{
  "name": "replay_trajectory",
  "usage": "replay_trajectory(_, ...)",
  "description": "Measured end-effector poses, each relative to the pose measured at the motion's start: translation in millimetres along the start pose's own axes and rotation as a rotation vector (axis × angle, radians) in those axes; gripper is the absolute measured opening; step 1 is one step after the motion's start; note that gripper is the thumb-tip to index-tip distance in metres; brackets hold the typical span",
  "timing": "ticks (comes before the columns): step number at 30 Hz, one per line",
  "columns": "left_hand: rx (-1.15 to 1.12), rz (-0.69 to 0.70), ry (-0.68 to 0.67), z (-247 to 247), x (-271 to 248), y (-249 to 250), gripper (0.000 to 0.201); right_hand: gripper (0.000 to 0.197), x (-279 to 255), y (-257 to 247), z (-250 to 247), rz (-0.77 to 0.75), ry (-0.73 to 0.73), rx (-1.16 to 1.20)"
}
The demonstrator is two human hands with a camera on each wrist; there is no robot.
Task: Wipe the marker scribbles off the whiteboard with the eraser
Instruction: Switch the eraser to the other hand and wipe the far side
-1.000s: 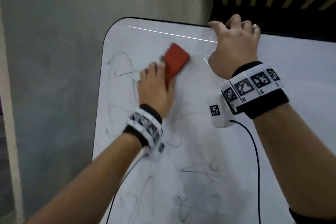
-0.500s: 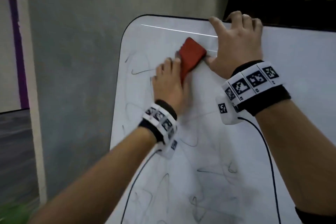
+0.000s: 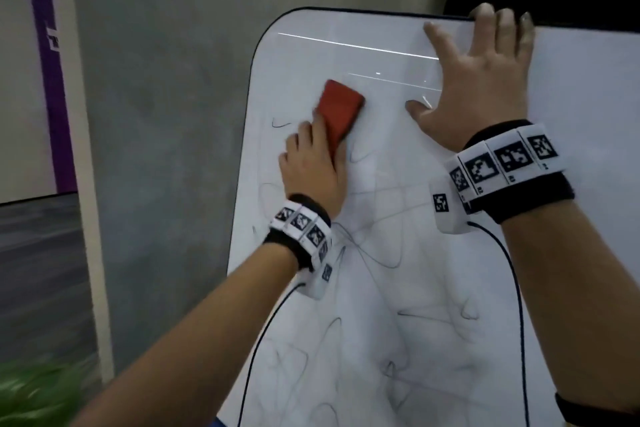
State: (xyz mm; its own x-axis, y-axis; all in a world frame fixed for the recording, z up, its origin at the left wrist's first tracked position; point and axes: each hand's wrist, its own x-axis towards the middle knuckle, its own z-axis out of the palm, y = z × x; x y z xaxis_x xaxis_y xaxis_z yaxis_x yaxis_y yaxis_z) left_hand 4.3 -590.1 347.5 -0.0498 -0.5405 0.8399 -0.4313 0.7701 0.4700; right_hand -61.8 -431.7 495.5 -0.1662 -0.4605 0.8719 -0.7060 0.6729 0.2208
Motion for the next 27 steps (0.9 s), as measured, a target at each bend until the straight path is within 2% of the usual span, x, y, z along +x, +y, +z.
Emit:
replay_trajectory(2, -0.02, 0.198, -0.036, -1, -13, -15, 0.057, 0.089, -1, -1, 3, 0.003, 0.017, 0.02)
replay_trajectory(3, -0.011, 0.208, -0.047, -2, 1, -30, 0.056, 0.089, -1, 0, 3, 0.007, 0.022, 0.028)
replay_trajectory(4, 0.022, 0.135, -0.054, -1, 20, -47, 0.057, 0.089, -1, 0, 4, 0.012, 0.025, 0.029)
replay_trajectory(7, -0.046, -0.361, -0.038, 0, 85, -105, 0.054, 0.089, 0, -2, 5, 0.02, 0.016, 0.02)
replay_trajectory(8, -0.084, -0.487, -0.046, -3, 95, -113, 0.052, 0.089, 0, -2, 4, 0.02, 0.012, 0.02)
replay_trajectory(9, -0.089, -0.546, -0.05, -4, 95, -109, 0.052, 0.088, 0, -2, 4, 0.019, 0.01, 0.02)
replay_trajectory(10, -0.069, -0.54, -0.052, -4, 87, -97, 0.052, 0.088, -1, -1, 5, 0.02, 0.013, 0.019)
replay_trajectory(11, -0.05, -0.467, -0.037, -3, 73, -80, 0.054, 0.088, -1, -1, 6, 0.023, 0.017, 0.017)
replay_trajectory(13, -0.05, -0.222, 0.017, -3, 26, -37, 0.054, 0.087, -1, -1, 6, 0.025, 0.02, 0.015)
replay_trajectory(15, -0.06, 0.04, 0.016, 3, -24, -3, 0.053, 0.087, -1, -1, 7, 0.03, 0.026, 0.02)
replay_trajectory(17, -0.091, 0.168, 0.021, 7, -33, 4, 0.053, 0.086, -1, -2, 7, 0.03, 0.033, 0.023)
replay_trajectory(18, -0.076, 0.16, 0.03, 8, -20, -7, 0.053, 0.086, -1, -2, 8, 0.029, 0.034, 0.024)
replay_trajectory(19, -0.047, 0.088, 0.044, 10, -2, -21, 0.054, 0.086, -1, -1, 8, 0.026, 0.03, 0.025)
replay_trajectory(22, -0.083, -0.387, 0.026, 8, 56, -67, 0.06, 0.087, -2, 1, 6, 0.01, 0.009, 0.012)
replay_trajectory(23, -0.096, -0.483, 0.021, 7, 64, -72, 0.06, 0.087, -2, 1, 4, 0.005, 0.003, 0.004)
replay_trajectory(24, -0.078, -0.497, 0.028, 7, 61, -68, 0.06, 0.087, -3, 1, 3, 0.0, -0.001, -0.001)
replay_trajectory(25, -0.051, -0.439, 0.036, 7, 50, -56, 0.059, 0.087, -3, 1, 2, -0.003, -0.002, 0.0)
replay_trajectory(27, -0.056, -0.199, 0.048, 4, 4, -23, 0.055, 0.087, -4, 2, 2, -0.009, 0.002, 0.011)
